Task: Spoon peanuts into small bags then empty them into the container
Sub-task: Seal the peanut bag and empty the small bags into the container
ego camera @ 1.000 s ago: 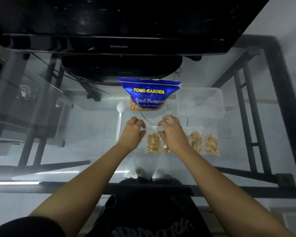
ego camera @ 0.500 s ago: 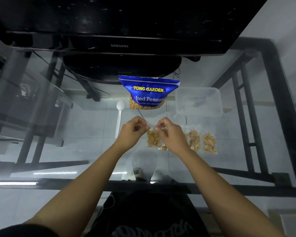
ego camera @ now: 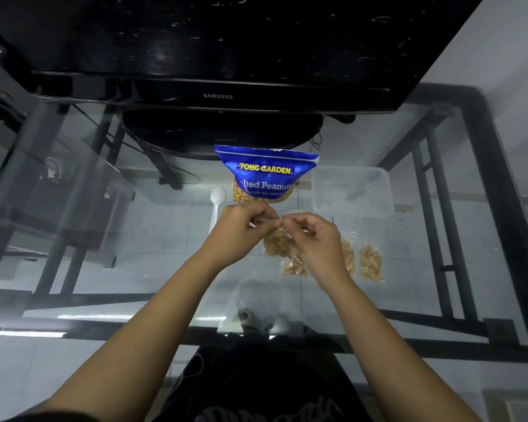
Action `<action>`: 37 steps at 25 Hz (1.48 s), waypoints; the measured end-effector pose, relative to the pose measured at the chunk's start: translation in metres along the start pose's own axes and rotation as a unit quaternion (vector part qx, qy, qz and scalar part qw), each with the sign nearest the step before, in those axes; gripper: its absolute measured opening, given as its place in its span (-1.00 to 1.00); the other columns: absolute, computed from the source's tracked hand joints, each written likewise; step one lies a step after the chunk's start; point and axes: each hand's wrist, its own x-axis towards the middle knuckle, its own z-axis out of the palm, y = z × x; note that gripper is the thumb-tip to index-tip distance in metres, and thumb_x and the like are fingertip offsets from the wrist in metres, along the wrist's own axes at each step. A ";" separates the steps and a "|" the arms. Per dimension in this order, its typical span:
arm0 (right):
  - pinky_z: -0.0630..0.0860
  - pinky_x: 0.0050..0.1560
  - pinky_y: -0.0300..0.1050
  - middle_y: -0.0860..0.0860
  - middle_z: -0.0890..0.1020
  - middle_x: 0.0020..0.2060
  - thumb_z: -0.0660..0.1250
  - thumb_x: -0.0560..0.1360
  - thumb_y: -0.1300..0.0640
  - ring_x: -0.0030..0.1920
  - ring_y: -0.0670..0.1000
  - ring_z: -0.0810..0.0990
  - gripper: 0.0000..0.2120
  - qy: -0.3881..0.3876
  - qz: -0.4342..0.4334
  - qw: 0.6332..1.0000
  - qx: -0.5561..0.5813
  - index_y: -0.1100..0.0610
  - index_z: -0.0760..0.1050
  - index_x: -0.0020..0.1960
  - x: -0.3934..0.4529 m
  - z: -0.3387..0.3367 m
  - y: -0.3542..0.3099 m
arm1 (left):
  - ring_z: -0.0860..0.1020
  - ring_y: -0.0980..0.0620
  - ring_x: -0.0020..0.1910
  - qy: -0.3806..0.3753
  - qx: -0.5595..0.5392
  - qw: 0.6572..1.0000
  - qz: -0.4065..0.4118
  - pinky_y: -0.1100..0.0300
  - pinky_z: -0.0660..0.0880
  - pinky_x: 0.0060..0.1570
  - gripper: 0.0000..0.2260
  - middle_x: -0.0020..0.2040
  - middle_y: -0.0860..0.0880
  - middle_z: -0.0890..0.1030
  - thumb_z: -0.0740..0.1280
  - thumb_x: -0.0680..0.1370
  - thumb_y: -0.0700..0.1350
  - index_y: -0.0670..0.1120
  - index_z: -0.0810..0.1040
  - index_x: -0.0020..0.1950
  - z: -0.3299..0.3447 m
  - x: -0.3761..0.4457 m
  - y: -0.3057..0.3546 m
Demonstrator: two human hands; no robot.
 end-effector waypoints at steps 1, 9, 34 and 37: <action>0.61 -0.07 -0.08 -0.05 0.68 -0.22 0.38 0.46 0.13 -0.18 -0.08 0.66 -0.93 0.009 -0.009 1.000 -0.019 -0.01 0.61 -0.17 0.000 0.001 -0.001 | 0.52 0.32 -0.24 0.010 0.021 1.000 0.002 0.53 0.41 -0.24 -0.92 -0.23 0.10 0.58 0.39 0.48 -0.12 -0.11 0.61 -0.09 0.001 0.001 0.001; 0.52 -0.20 -0.30 -0.17 0.62 -0.32 0.37 0.47 0.12 -0.28 -0.16 0.62 -0.94 0.047 -0.068 0.987 -0.136 0.02 0.56 -0.19 0.002 0.003 -0.010 | 0.52 0.25 -0.21 0.056 0.058 0.996 -0.033 0.37 0.41 -0.20 -0.93 -0.27 0.20 0.55 0.40 0.47 -0.07 -0.06 0.61 -0.15 -0.006 -0.004 -0.004; 0.38 -0.18 -0.22 0.02 0.60 -0.12 0.27 0.52 0.20 -0.06 0.03 0.53 -0.93 -0.077 -0.097 0.887 -0.445 0.15 0.50 -0.01 0.030 -0.026 0.044 | 0.49 -0.08 0.08 0.154 0.134 0.971 -0.122 0.14 0.41 0.03 -0.51 0.11 -0.15 0.52 0.40 0.46 -0.03 -0.18 0.38 0.31 0.043 -0.039 -0.068; 0.43 -0.16 -0.34 -0.09 0.59 -0.20 0.31 0.50 0.19 -0.16 -0.14 0.56 -0.95 -0.091 -0.047 0.947 -0.306 0.08 0.51 -0.06 0.019 -0.031 0.036 | 0.52 0.11 0.05 0.067 -0.018 0.994 -0.090 0.27 0.46 0.06 -0.58 0.07 0.02 0.55 0.38 0.48 -0.10 -0.11 0.41 0.31 0.039 -0.017 -0.042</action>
